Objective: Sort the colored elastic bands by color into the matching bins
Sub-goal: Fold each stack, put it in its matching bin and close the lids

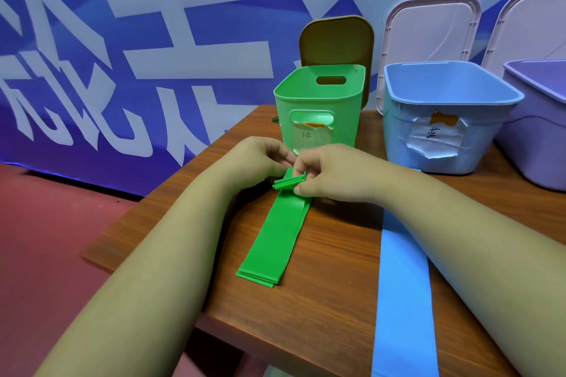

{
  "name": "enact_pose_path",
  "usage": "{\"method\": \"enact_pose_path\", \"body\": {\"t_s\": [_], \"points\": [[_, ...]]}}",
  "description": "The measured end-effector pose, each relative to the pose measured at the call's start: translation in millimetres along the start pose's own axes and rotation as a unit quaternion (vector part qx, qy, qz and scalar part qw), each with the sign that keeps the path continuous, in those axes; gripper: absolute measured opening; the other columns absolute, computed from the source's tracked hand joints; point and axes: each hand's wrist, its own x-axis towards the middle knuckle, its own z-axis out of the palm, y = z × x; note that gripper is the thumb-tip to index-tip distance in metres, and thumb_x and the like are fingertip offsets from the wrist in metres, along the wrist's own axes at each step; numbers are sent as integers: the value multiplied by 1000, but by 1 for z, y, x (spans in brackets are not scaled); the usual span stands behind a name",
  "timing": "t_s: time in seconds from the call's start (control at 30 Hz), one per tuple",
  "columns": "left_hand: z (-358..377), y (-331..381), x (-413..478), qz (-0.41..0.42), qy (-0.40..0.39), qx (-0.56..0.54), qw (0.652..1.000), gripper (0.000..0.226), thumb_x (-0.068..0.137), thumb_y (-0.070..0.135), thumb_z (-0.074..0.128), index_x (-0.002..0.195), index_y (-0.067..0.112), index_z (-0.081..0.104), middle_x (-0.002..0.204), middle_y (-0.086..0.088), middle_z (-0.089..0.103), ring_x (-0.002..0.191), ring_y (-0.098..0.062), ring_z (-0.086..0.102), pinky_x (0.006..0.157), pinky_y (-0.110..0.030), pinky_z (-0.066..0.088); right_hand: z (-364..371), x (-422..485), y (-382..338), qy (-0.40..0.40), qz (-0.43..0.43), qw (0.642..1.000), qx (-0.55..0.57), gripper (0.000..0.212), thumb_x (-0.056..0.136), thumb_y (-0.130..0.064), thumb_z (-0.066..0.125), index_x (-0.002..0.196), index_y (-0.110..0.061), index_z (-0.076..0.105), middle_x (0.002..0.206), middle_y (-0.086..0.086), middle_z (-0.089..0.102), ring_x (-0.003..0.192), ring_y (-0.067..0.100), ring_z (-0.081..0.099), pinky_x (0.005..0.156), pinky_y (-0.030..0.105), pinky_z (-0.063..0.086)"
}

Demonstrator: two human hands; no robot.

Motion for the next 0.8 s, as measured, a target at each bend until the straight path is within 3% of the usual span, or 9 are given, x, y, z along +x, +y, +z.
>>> {"method": "enact_pose_path", "body": {"t_s": [0.1, 0.2, 0.27, 0.37, 0.53, 0.7, 0.8], "points": [[1, -1, 0, -5, -15, -30, 999, 31, 89, -6, 68, 101, 19, 80, 98, -1, 80, 82, -10, 72, 70, -20, 59, -1, -3, -1, -60, 1, 998, -28, 18, 86, -45, 80, 94, -31, 72, 80, -10, 70, 62, 2, 58, 65, 25, 46], [2, -3, 1, -14, -13, -29, 999, 27, 93, 2, 66, 99, 24, 81, 95, 0, 81, 81, -14, 70, 79, -31, 61, -7, -9, -6, -83, 22, 996, 26, 26, 88, -54, 72, 92, -28, 75, 79, -6, 71, 64, 9, 58, 66, 31, 47], [3, -3, 1, -29, -9, -38, 999, 30, 95, 4, 60, 98, 24, 81, 94, 1, 80, 79, -11, 69, 78, -28, 60, -10, -7, -5, -22, 46, 996, 70, 24, 92, -48, 65, 91, -28, 78, 78, -4, 73, 65, 14, 60, 67, 32, 49], [3, 0, 0, -46, -18, -78, 996, 39, 95, -2, 48, 102, 18, 80, 101, -4, 80, 91, -14, 72, 78, -24, 60, -8, 1, 4, 95, 81, 992, 27, 17, 91, -39, 63, 88, -29, 76, 82, -4, 75, 76, 15, 69, 71, 31, 55], [-3, -5, -1, -50, -90, -77, 992, 33, 86, 14, 69, 115, 27, 76, 118, 0, 75, 113, -23, 69, 99, -34, 58, 3, 4, 13, 51, 124, 989, -67, 19, 91, -44, 66, 101, -29, 75, 98, -5, 72, 94, 16, 66, 88, 35, 57], [-3, -3, -2, -8, -127, -47, 991, 44, 89, 3, 78, 127, 21, 68, 123, -8, 69, 97, -11, 67, 99, -30, 55, 7, 5, 8, 51, 104, 991, -68, 11, 89, -36, 71, 96, -28, 71, 97, -4, 71, 93, 18, 66, 85, 37, 57], [-3, -3, -2, -13, -126, -51, 991, 39, 90, 8, 76, 126, 23, 68, 121, -7, 72, 108, -22, 72, 103, -38, 56, 7, 5, 7, 70, 110, 990, -43, 12, 88, -32, 72, 98, -26, 68, 97, -3, 68, 92, 18, 64, 83, 35, 54]]}}
